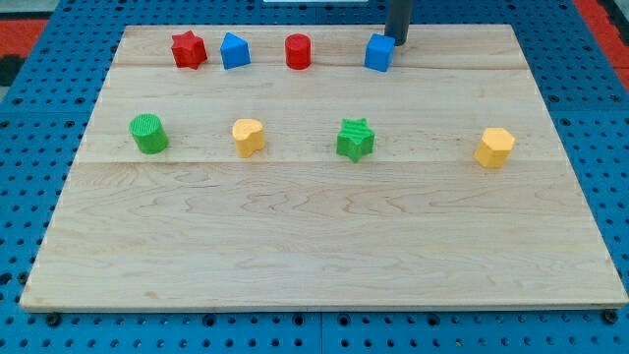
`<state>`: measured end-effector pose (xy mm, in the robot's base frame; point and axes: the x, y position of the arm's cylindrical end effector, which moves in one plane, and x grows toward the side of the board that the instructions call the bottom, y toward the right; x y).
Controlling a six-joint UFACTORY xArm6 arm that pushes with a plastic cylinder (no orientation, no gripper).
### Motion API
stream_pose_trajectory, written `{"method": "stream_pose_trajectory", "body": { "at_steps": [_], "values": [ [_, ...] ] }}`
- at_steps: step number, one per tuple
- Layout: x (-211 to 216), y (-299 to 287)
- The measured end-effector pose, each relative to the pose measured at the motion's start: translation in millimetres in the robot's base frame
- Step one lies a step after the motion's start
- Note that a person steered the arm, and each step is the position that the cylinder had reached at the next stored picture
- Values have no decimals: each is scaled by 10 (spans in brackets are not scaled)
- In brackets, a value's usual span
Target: Push the blue cube down and up a bit
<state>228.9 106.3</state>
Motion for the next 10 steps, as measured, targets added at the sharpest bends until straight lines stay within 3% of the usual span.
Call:
{"method": "stream_pose_trajectory", "body": {
  "at_steps": [2, 3, 4, 5, 9, 10],
  "values": [
    [72, 89],
    [680, 449],
    [700, -118],
    [641, -286],
    [532, -34],
    [441, 400]
  ]
}}
